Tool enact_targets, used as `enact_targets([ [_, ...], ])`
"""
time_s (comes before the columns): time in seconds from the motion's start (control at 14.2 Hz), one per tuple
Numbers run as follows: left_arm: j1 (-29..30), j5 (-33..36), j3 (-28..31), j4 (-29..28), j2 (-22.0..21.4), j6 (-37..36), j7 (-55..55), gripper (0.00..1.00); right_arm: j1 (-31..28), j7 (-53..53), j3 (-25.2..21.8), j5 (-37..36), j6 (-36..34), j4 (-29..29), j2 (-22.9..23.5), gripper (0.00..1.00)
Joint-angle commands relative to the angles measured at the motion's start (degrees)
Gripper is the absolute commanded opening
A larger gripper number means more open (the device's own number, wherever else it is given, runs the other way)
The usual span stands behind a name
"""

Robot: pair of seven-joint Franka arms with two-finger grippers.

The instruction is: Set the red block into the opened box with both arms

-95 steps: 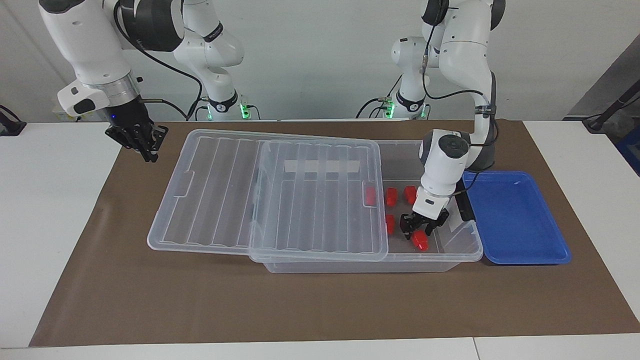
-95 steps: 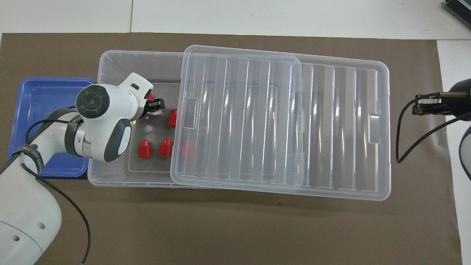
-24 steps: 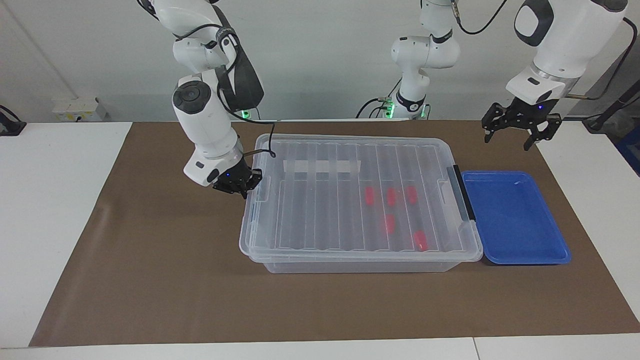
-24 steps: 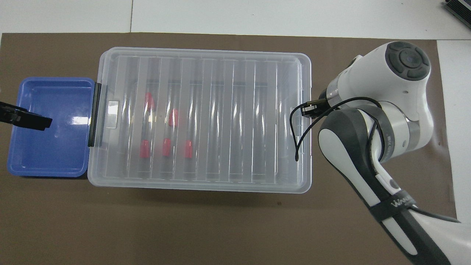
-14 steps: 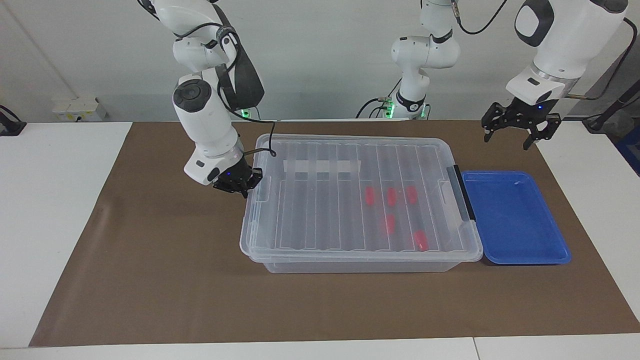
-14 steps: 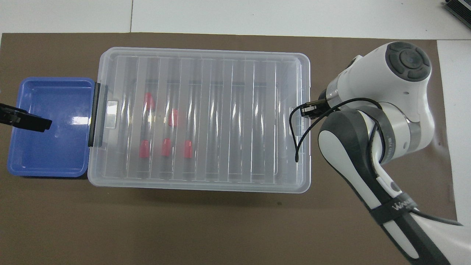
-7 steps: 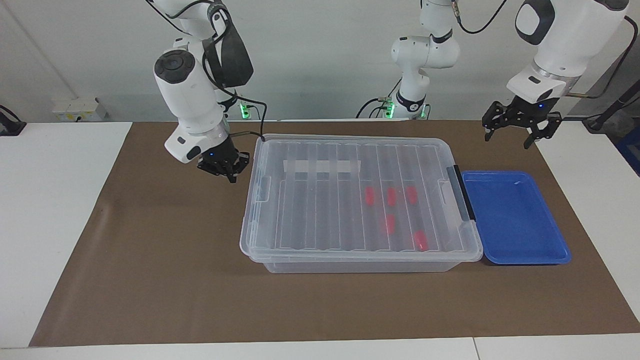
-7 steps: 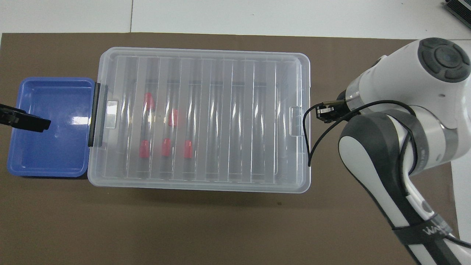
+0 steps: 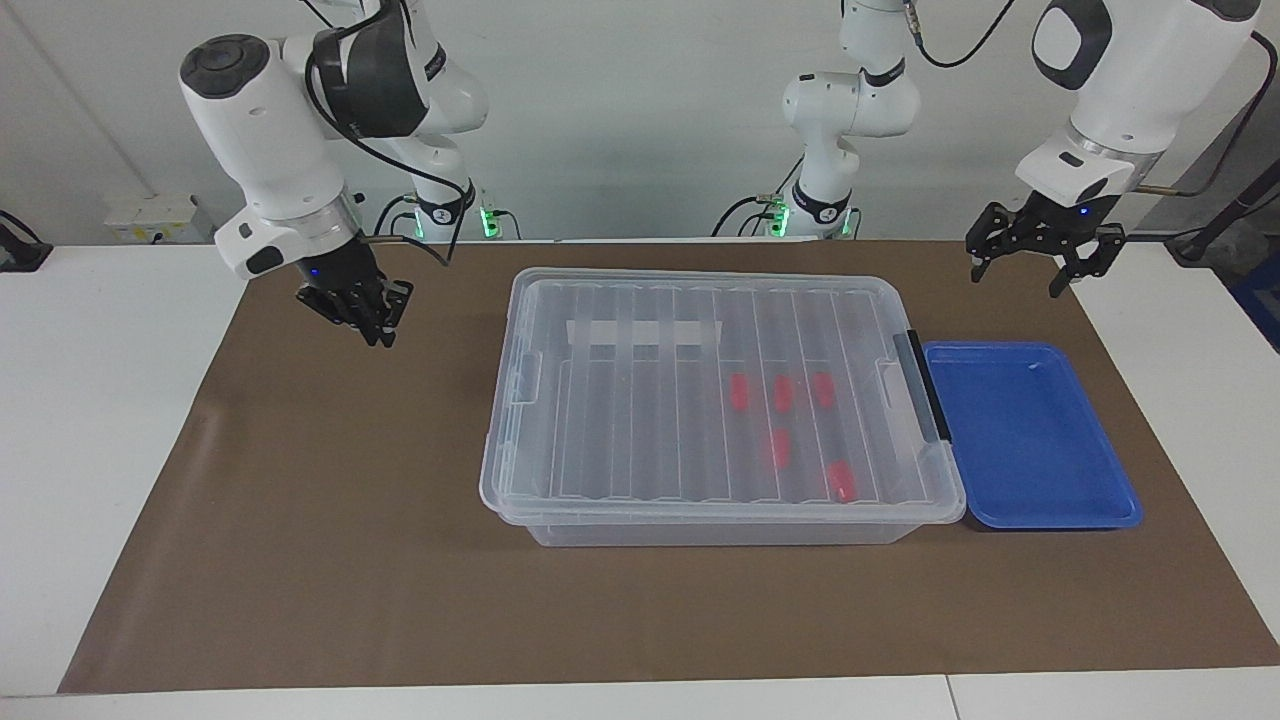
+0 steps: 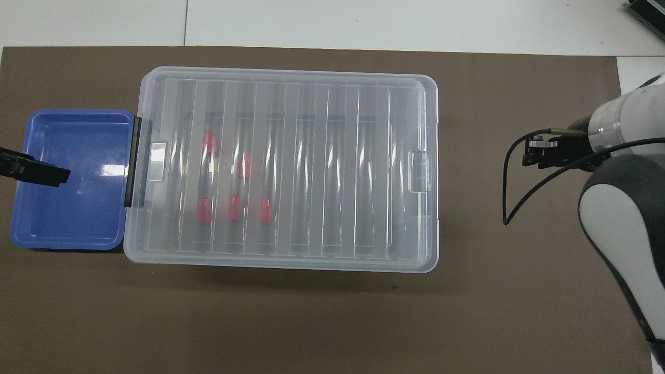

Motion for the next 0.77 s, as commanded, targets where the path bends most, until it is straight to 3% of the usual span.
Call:
enact_targets([
  [0.0,0.1,-0.5,0.2,-0.3,-0.9,-0.4,0.4,1.0,1.1,1.9,-2.0,-2.7,-3.4,0.4,-2.9,1.0],
  [0.21,0.1,-0.5,0.2,-0.3,-0.9,-0.3,0.4,1.0,1.1,1.8,-2.2,-5.0,-8.0,3.7,-3.7,1.0],
  [0.56,0.1,-0.5,0.2,-0.3,-0.9,-0.3,0.4,1.0,0.8,1.2,-2.7,-6.0,-15.1,12.1,-1.1,1.0],
  [0.7,0.1,-0.5,0.2,-0.3,-0.9,-0.3,0.4,1.0,0.9,0.9,-3.5,-5.0,-16.3,12.3,-1.0,1.0],
])
